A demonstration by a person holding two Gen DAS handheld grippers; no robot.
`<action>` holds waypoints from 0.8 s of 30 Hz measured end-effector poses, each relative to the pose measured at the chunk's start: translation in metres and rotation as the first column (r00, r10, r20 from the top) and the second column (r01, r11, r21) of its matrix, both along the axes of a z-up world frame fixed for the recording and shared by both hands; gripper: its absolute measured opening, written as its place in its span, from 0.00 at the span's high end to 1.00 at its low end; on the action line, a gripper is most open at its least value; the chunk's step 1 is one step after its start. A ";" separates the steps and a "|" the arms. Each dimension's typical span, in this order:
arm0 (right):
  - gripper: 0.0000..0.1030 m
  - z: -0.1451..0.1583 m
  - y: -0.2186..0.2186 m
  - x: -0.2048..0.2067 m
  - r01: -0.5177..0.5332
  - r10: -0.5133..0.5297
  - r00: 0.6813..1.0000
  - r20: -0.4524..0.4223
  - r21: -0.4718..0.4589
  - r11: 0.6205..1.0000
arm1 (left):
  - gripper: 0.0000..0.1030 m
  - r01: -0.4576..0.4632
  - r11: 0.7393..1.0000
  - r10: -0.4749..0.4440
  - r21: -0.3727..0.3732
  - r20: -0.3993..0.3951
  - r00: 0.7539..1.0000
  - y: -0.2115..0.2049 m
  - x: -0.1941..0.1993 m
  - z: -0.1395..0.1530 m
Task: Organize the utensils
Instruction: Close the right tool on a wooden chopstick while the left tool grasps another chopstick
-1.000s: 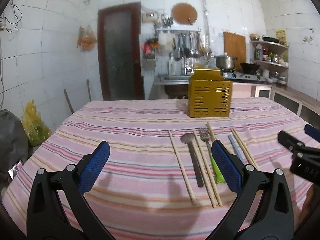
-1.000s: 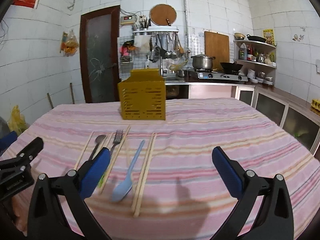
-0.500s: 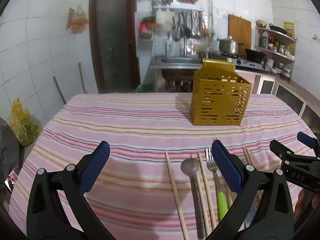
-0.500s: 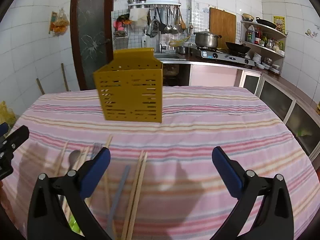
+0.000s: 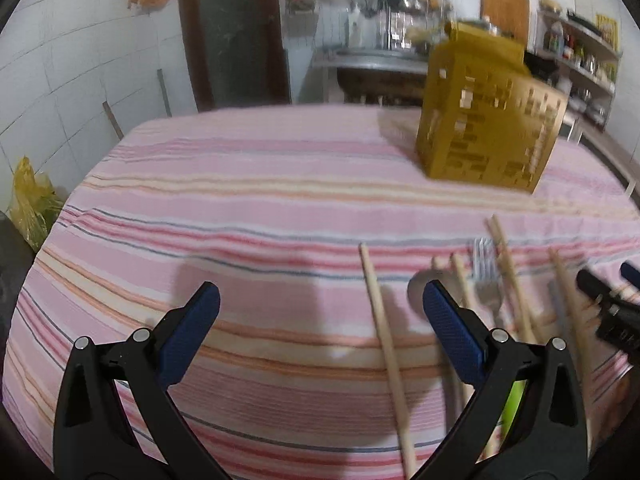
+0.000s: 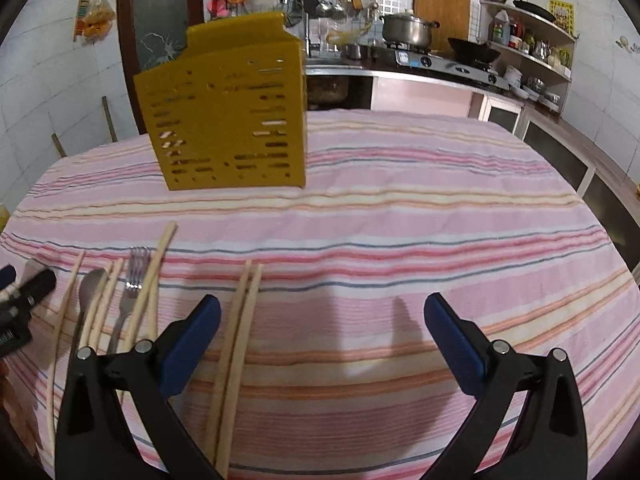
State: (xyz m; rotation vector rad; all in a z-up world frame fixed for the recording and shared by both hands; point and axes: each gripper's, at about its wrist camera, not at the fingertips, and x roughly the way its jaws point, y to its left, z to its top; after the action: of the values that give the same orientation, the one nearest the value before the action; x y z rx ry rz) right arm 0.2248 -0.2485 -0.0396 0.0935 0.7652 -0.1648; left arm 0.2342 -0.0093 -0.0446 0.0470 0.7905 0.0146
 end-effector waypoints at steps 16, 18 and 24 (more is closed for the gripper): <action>0.04 -0.011 -0.007 0.013 0.029 -0.028 0.997 -0.066 0.024 0.999 | 0.05 0.008 1.000 -0.010 -0.016 -0.135 0.991 0.003 0.015 -0.024; 0.04 -0.011 -0.007 0.014 0.031 -0.029 0.997 -0.067 0.024 0.999 | 0.05 0.007 1.000 -0.008 -0.007 -0.136 0.991 0.001 0.016 -0.024; 0.04 -0.012 -0.007 0.014 0.027 -0.026 0.997 -0.078 0.012 1.000 | 0.04 0.006 1.000 -0.006 -0.001 -0.148 0.989 0.000 0.019 -0.027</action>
State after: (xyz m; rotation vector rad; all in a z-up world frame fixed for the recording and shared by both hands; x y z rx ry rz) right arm 0.2389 -0.2555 -0.0519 0.1100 0.8431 -0.1895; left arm 0.2537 -0.0089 -0.0715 0.0509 0.9391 0.0053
